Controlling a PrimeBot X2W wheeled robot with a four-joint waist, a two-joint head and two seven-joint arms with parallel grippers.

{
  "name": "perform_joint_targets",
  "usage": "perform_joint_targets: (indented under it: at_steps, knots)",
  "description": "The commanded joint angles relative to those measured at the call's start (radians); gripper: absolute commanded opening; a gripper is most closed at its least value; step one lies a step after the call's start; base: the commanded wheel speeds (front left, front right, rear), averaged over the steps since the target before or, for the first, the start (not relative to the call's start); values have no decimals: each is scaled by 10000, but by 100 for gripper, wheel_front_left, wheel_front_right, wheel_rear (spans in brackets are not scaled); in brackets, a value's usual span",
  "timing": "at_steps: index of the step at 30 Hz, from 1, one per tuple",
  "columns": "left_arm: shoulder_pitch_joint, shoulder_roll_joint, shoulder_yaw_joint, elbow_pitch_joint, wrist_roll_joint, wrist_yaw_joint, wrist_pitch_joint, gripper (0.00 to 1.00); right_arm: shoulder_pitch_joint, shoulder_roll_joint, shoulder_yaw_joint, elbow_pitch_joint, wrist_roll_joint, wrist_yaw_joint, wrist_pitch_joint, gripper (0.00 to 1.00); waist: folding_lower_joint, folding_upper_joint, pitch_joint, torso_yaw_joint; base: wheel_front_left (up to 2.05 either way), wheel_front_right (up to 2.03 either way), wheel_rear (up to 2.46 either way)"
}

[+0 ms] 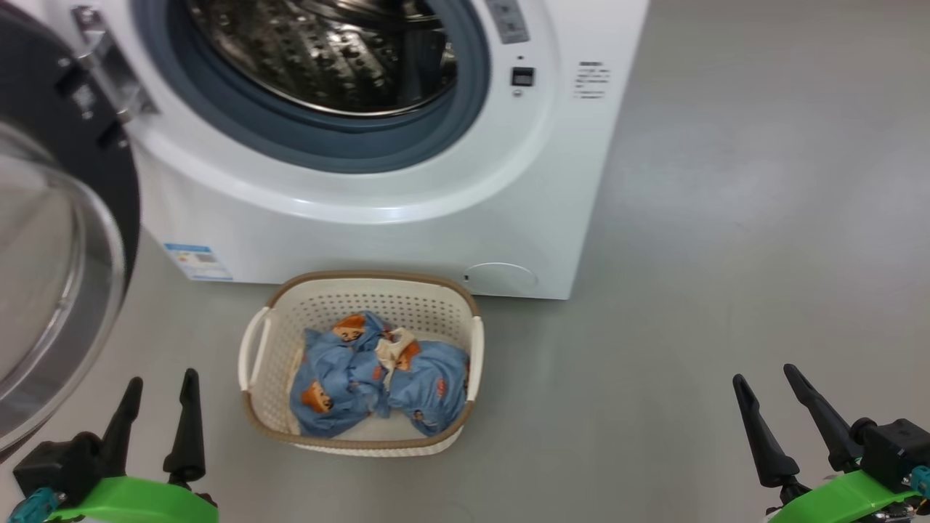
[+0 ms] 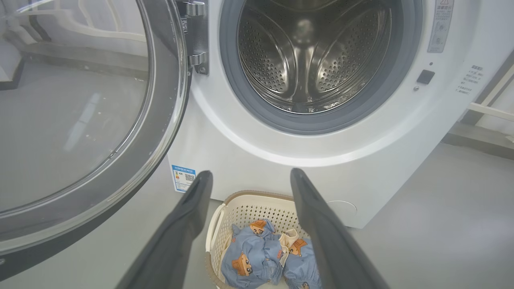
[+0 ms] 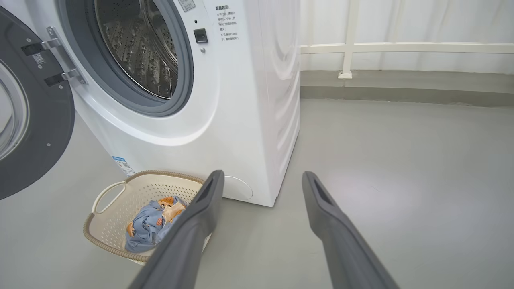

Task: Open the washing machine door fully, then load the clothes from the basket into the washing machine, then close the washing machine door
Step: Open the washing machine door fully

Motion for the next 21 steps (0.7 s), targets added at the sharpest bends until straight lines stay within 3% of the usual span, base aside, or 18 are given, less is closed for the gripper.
perform_joint_targets:
  at_steps: [1, 11, 21]
  knots:
    - [-44, 336, 251, -304, -82, -23, -65, 100, 91, -92, 153, -261, -14, 16, -122, 100, 0, 0, -31, -636, 0, 0, 0]
    - [135, 426, 21, -302, -173, -23, -65, 100, 139, 26, 110, -299, -22, 16, -122, 100, 0, 0, -100, -1569, 0, 0, 0]
    - [253, 462, 15, -373, -208, -23, -65, 100, 159, 130, 47, -333, -36, 16, -122, 100, 0, 0, -118, -1969, 0, 0, 0]
